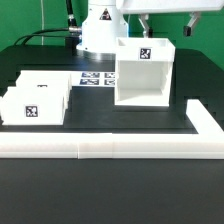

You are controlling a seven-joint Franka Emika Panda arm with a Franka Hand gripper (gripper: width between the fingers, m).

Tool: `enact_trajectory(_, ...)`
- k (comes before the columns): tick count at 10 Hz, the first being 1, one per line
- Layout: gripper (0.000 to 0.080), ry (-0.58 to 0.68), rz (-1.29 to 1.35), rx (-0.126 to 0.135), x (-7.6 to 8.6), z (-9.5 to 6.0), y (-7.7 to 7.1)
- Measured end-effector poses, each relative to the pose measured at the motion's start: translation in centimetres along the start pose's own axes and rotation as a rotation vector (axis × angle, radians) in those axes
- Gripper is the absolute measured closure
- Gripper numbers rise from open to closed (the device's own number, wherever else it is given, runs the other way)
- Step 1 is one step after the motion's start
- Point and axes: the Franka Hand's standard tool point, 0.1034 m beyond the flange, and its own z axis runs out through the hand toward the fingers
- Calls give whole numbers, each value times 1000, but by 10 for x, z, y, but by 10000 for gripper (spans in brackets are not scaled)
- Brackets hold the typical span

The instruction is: Assemble drawer

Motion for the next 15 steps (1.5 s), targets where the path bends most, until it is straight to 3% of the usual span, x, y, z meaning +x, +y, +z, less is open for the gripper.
enact_trajectory(3,150,7,32,2,-2,2,-1)
enact_trajectory(5,150,20,163,1,-33,19,-11)
enact_trajectory(8,150,8,198,1,-54,33,-22)
enact_trajectory(11,173,7,196,4,-54,39,-23)
enact_trajectory(13,516,6,195,4,-54,39,-23)
enact_trajectory(14,516,6,195,4,-54,39,-23)
enact_trajectory(15,692,6,195,4,-54,39,-23)
